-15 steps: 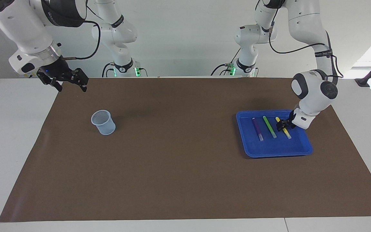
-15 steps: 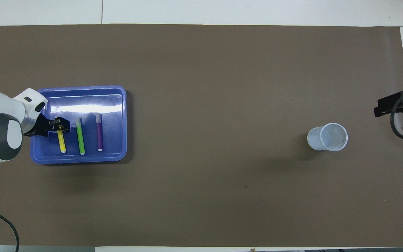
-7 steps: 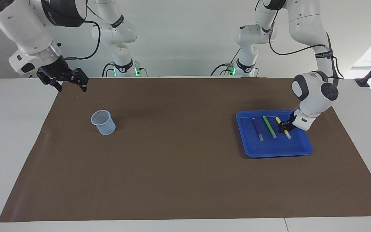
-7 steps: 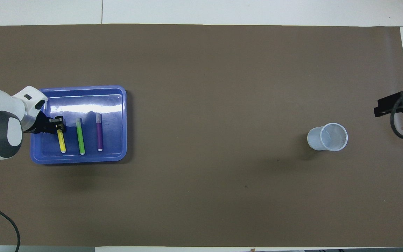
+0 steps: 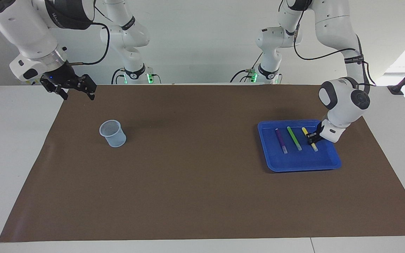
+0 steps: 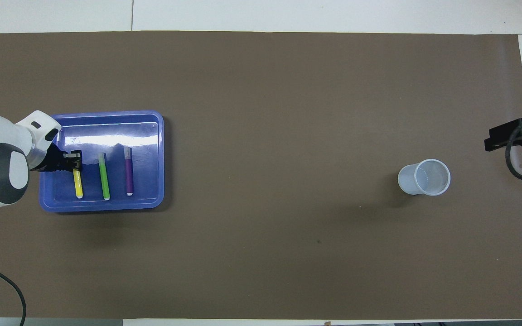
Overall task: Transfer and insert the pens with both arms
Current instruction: 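Lift the yellow pen with the left gripper toward the cup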
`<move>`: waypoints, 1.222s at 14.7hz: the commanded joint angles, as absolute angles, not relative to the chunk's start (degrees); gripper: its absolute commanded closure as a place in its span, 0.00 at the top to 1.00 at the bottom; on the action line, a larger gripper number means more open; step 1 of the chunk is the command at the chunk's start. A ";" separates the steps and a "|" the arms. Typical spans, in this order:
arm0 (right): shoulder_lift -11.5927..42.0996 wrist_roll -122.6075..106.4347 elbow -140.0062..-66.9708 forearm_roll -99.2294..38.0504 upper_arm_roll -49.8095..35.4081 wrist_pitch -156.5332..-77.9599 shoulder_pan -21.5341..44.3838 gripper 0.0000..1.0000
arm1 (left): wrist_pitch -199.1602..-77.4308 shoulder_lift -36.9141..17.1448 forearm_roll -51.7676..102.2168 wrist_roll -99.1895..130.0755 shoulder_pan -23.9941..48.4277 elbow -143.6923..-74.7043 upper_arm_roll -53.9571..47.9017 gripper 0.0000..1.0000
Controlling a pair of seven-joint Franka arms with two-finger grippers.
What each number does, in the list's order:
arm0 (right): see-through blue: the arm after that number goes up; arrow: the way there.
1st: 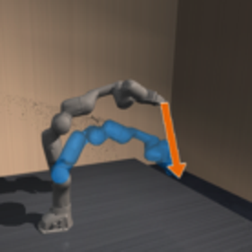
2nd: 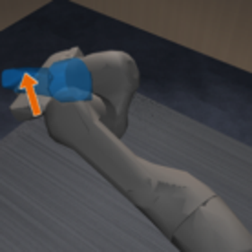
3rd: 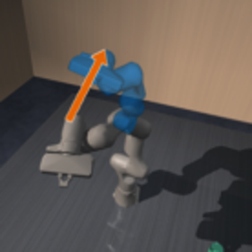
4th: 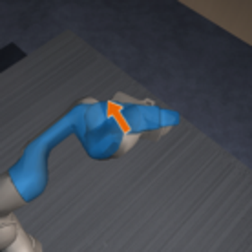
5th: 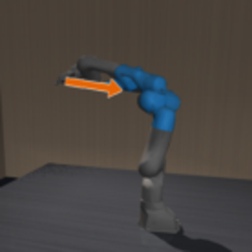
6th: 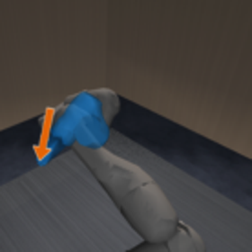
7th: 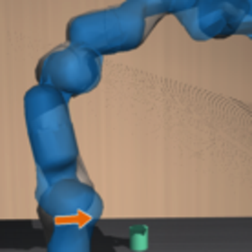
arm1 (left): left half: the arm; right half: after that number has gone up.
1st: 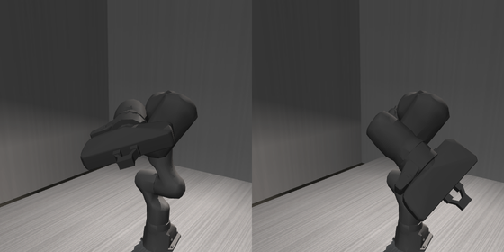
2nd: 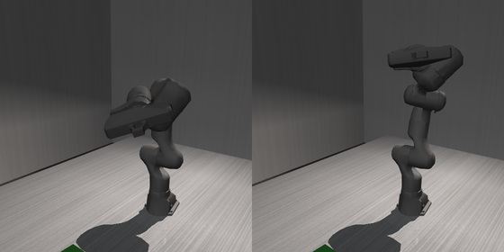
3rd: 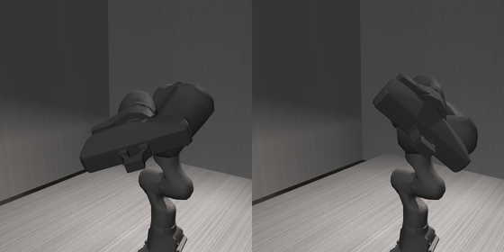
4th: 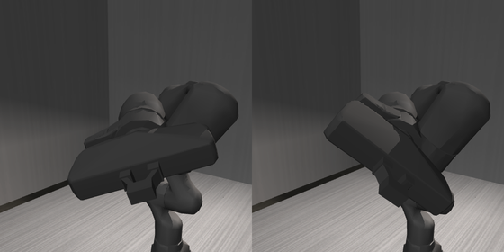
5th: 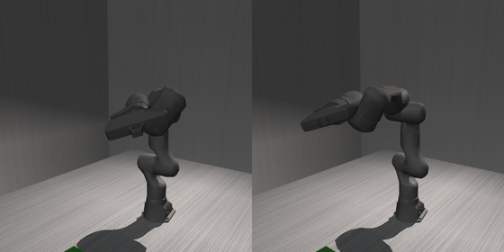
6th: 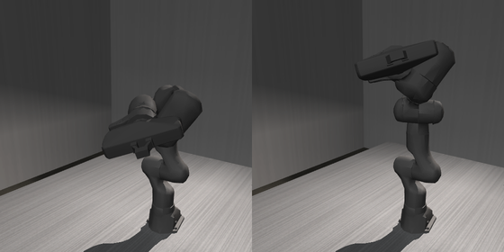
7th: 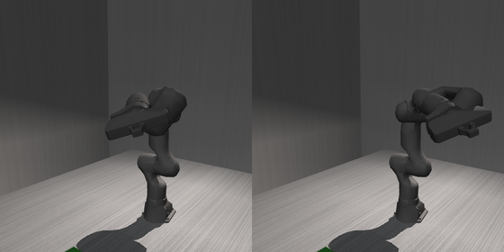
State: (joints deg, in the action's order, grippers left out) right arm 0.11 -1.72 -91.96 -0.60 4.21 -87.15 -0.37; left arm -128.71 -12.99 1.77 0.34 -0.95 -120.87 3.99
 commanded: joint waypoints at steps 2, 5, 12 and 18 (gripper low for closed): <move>-0.79 -2.99 -92.55 -1.41 3.87 -86.31 -1.14 1.00 | -126.93 -14.24 1.49 0.09 -0.44 -117.69 4.22 0.00; -0.70 -2.99 -92.55 -1.41 3.87 -86.31 -1.14 1.00 | -117.90 -13.71 2.02 0.96 -0.18 -112.44 3.52 0.00; -0.70 -2.99 -92.55 -1.41 3.87 -86.31 -1.14 1.00 | -98.89 -9.15 7.61 25.25 0.62 -104.59 -4.29 0.00; -0.70 -2.99 -92.55 -1.41 3.87 -86.31 -1.14 1.00 | -98.79 -5.54 25.12 59.54 -0.09 -103.27 -14.22 0.00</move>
